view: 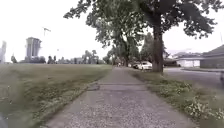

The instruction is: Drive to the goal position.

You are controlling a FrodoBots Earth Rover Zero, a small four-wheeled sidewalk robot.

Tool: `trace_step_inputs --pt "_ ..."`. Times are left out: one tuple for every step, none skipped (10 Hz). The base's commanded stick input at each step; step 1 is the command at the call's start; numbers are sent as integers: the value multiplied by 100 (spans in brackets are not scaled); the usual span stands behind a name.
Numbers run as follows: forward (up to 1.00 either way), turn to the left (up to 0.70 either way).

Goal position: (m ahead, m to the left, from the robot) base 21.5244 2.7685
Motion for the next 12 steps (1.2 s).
trace_step_inputs --pt "70 0" --pt "70 0" --pt "70 0" --pt "70 0" --pt "70 0" --pt "70 0" --pt "70 0" --pt "70 0" --pt "70 0" --pt "70 -5" --pt "70 -19" --pt "70 -30"
